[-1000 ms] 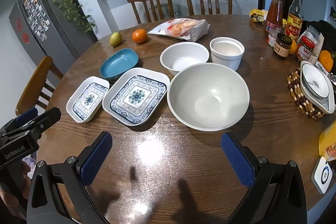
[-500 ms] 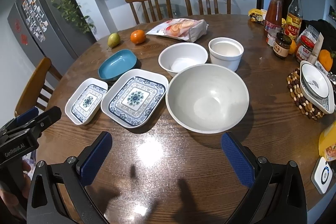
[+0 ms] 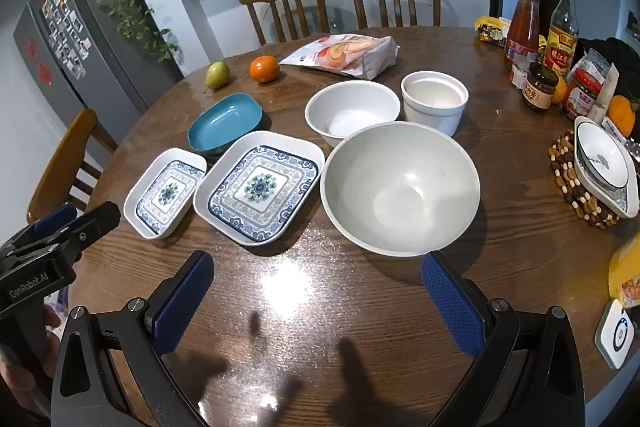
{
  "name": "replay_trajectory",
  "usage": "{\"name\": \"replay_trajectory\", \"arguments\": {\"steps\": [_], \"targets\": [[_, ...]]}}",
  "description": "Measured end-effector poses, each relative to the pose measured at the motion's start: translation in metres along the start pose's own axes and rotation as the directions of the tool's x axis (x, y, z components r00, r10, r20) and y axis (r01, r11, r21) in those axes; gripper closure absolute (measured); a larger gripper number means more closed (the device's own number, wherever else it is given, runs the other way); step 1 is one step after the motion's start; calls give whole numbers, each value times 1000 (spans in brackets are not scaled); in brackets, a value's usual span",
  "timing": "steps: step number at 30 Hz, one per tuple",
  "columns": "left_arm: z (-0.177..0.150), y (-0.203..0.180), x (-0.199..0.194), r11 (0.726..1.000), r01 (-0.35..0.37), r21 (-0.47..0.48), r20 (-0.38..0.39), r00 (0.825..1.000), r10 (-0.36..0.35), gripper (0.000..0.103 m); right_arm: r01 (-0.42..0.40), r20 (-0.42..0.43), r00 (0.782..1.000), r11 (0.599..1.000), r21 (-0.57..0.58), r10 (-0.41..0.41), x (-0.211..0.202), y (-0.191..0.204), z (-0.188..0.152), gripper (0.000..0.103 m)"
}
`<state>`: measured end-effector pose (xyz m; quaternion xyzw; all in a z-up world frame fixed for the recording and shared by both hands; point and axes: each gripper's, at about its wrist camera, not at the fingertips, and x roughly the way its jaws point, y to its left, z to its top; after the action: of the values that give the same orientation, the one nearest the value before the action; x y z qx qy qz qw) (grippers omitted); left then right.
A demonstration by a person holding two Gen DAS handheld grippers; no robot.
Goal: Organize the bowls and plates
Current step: 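Reach the right gripper to a blue-patterned white plate rim and grasp it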
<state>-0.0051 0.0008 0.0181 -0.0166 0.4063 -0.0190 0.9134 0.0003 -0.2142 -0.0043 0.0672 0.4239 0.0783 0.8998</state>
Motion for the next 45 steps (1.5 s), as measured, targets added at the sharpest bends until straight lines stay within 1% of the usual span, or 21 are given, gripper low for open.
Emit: {"name": "replay_trajectory", "arguments": {"steps": [4, 6, 8, 10, 15, 16, 19, 20, 22, 25, 27, 29, 30, 32, 34, 37, 38, 42, 43, 44, 45], "targets": [[2, 6, 5, 1000, 10, -13, -4, 1000, -10, 1, -1, -5, 1000, 1000, -1, 1, 3, 1, 0, 0], [2, 14, 10, 998, 44, -42, -16, 999, -45, 1, -5, -9, 1000, 1000, -3, 5, 6, 4, 0, 0], [2, 28, 15, 989, 108, -97, -27, 993, -111, 1, -16, -18, 1000, 1000, -10, 15, 10, 11, -2, 0], [1, 38, 18, 984, 122, -127, -31, 992, -126, 1, -37, -28, 999, 999, -27, 36, 13, 18, -3, 0], [2, 81, 31, 981, 8, -196, -55, 998, -19, 1, -140, -72, 988, 987, -77, 135, 25, 44, -6, 0], [2, 94, 37, 976, -28, -214, -68, 998, 13, 1, -158, -81, 985, 984, -86, 152, 28, 51, -5, 0], [2, 115, 53, 970, -82, -227, -103, 993, 60, 1, -223, -105, 972, 968, -119, 211, 41, 75, 2, 0], [2, 121, 60, 970, -95, -226, -117, 991, 70, 1, -236, -107, 969, 963, -133, 223, 46, 84, 6, 0], [3, 130, 75, 968, -106, -229, -151, 986, 73, 1, -233, -118, 969, 959, -161, 215, 60, 101, 18, 0], [3, 138, 86, 968, -94, -235, -166, 985, 55, 1, -233, -142, 968, 953, -193, 208, 84, 126, 35, 1], [4, 143, 95, 966, -102, -238, -170, 984, 62, 1, -235, -163, 966, 945, -226, 201, 107, 141, 50, 11], [5, 150, 103, 964, -89, -250, -177, 983, 45, 2, -233, -184, 965, 937, -259, 189, 123, 150, 59, 21], [6, 151, 105, 965, -84, -249, -173, 984, 41, 2, -220, -195, 966, 934, -283, 168, 136, 155, 65, 23], [8, 153, 108, 970, -82, -231, -166, 985, 44, 4, -193, -217, 968, 930, -312, 128, 157, 160, 71, 37], [7, 156, 113, 972, -79, -221, -165, 985, 42, 8, -177, -236, 967, 925, -337, 99, 174, 163, 75, 47], [6, 163, 120, 974, -67, -219, -175, 984, 28, 16, -160, -271, 961, 915, -371, 58, 195, 165, 76, 52], [6, 164, 122, 974, -63, -218, -176, 984, 24, 22, -145, -249, 967, 902, -408, 43, 196, 168, 77, 54], [6, 167, 130, 975, -47, -218, -199, 980, 2, 38, -136, -268, 963, 876, -463, 8, 204, 176, 79, 61], [5, 168, 132, 974, -41, -221, -202, 979, -5, 40, -127, -271, 962, 870, -476, -8, 207, 177, 80, 63], [5, 168, 132, 974, -37, -222, -201, 980, -9, 42, -124, -274, 962, 863, -489, -17, 209, 179, 79, 69], [5, 168, 132, 975, -28, -221, -195, 981, -16, 47, -129, -283, 959, 855, -503, -22, 211, 180, 77, 71]]}}
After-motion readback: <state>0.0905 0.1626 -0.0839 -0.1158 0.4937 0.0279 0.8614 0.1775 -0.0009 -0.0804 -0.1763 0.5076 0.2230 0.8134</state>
